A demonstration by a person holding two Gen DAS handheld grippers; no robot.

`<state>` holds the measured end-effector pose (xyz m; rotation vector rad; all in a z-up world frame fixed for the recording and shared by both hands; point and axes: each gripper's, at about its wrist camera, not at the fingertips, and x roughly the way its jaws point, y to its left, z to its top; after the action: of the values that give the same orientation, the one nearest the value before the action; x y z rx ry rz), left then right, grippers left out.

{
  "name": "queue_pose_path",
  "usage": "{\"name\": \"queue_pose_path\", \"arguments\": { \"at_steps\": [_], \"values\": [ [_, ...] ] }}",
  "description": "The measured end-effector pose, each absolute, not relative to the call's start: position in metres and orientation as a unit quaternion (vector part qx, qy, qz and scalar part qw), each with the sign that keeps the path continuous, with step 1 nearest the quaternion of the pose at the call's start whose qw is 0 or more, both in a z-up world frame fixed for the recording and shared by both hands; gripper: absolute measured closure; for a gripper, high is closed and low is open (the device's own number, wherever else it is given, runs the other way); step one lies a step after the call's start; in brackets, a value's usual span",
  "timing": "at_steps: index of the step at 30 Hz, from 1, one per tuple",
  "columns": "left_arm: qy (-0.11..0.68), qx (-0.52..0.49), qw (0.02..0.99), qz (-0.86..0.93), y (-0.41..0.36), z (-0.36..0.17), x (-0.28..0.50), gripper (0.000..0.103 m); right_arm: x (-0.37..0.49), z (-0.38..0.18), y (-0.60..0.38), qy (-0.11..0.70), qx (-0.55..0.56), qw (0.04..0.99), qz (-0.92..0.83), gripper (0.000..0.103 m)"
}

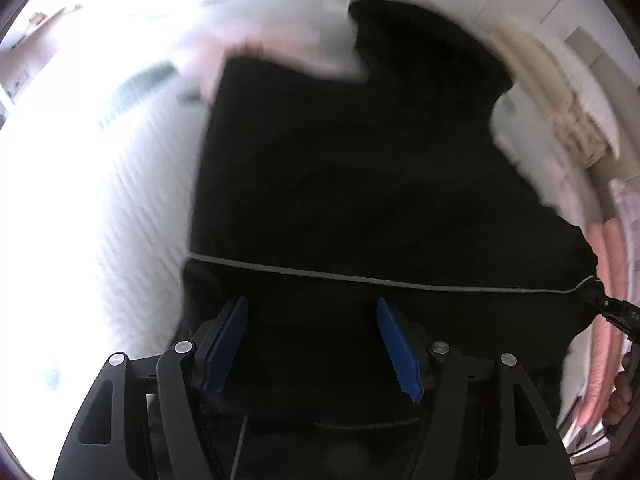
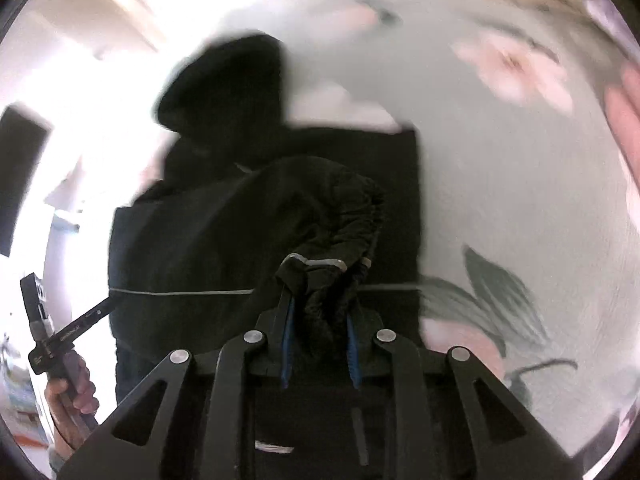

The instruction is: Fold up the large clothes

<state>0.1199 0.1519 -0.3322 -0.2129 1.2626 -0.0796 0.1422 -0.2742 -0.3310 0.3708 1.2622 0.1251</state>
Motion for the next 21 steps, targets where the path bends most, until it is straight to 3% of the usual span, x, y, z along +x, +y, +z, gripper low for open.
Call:
{"name": "queue_pose_path", "arguments": {
  "at_steps": [4, 6, 9, 13, 17, 21],
  "values": [
    [0.586, -0.066, 0.807, -0.028, 0.143, -0.340, 0.119, 0.032, 0.148, -0.398, -0.271, 0.627, 0.157, 0.762, 0.041, 0.077],
    [0.585, -0.065, 0.808, -0.030, 0.142, -0.337, 0.119, 0.032, 0.147, -0.401, -0.271, 0.622, 0.153, 0.767, 0.040, 0.077],
    [0.581, -0.068, 0.810, -0.036, 0.141, -0.323, 0.120, 0.032, 0.146, -0.397, -0.276, 0.626, 0.159, 0.762, 0.043, 0.075],
    [0.543, -0.060, 0.835, -0.060, 0.135, -0.281, 0.122, 0.032, 0.140, -0.353, -0.277, 0.612, 0.130, 0.779, 0.039, 0.053],
    [0.521, -0.050, 0.846, -0.096, 0.119, -0.257, 0.144, 0.032, 0.145, -0.306, -0.257, 0.568, 0.090, 0.817, 0.040, 0.052],
    [0.544, -0.033, 0.833, -0.091, 0.105, -0.282, 0.175, 0.032, 0.171, -0.309, -0.215, 0.569, 0.061, 0.817, 0.068, 0.052]
  ]
}}
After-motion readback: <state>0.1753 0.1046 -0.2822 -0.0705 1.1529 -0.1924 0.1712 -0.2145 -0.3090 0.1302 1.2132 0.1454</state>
